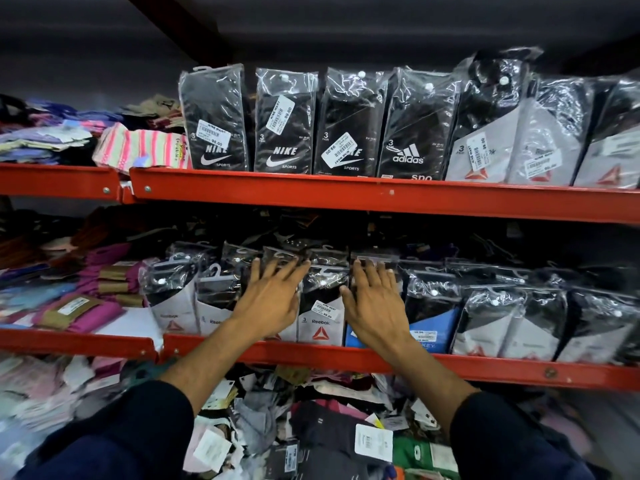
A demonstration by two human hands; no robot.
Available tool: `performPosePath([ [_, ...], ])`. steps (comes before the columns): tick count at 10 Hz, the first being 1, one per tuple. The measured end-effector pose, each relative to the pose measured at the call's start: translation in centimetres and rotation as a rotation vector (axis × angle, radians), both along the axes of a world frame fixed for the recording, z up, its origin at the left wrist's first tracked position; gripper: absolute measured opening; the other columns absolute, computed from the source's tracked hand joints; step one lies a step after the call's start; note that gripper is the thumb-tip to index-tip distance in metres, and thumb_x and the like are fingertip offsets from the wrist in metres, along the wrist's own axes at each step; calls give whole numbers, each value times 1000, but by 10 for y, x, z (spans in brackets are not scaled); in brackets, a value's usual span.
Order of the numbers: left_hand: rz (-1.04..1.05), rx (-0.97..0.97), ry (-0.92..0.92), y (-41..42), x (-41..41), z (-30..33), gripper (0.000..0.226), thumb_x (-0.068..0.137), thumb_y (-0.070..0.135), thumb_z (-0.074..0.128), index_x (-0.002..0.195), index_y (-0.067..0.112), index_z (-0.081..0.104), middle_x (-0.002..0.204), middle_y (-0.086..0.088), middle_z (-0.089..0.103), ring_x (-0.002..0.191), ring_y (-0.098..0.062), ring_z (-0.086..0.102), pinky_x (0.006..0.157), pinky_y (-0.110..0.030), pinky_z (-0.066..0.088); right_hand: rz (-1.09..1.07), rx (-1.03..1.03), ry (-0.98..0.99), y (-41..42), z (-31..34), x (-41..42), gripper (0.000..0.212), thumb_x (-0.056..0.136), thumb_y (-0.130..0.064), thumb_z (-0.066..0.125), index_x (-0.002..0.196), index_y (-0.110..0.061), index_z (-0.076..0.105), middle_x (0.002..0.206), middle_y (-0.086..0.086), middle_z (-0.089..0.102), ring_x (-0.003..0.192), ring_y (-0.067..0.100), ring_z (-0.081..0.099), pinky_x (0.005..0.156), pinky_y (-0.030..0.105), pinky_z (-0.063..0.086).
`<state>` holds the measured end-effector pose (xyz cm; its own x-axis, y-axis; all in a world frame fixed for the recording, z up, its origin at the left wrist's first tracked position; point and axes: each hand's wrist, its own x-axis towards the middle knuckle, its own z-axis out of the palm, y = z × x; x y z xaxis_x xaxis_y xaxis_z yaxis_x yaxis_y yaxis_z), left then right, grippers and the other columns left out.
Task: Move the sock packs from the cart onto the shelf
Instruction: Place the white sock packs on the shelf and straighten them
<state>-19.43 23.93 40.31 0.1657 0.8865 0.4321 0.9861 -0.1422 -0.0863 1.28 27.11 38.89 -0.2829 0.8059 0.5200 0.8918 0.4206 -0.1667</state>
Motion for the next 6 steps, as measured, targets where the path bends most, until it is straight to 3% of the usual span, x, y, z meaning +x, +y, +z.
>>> performPosePath([
  [2, 9, -1, 18, 1, -1, -7, 69, 103, 31, 38, 163, 23, 6, 170, -4, 22, 154, -37, 19, 125, -65, 7, -174, 143, 88, -5, -1, 30, 73, 100, -55, 17, 159, -10, 17, 166, 20, 11, 154, 39, -2, 125, 50, -6],
  [3, 19, -9, 8, 1, 0, -9, 69, 103, 30, 37, 163, 24, 3, 171, -4, 18, 155, -38, 16, 125, -66, 5, -203, 44, 66, -2, -8, 41, 75, 99, -55, 15, 159, -9, 15, 166, 23, 10, 154, 42, 0, 125, 55, 3],
  [6, 78, 4, 56, -1, 6, -14, 70, 103, 29, 35, 162, 23, -2, 172, -5, 12, 156, -42, 10, 122, -71, 7, -149, -8, 11, -3, -9, 45, 84, 92, -56, -5, 158, -7, 12, 167, 22, 3, 154, 39, -5, 126, 54, -1],
])
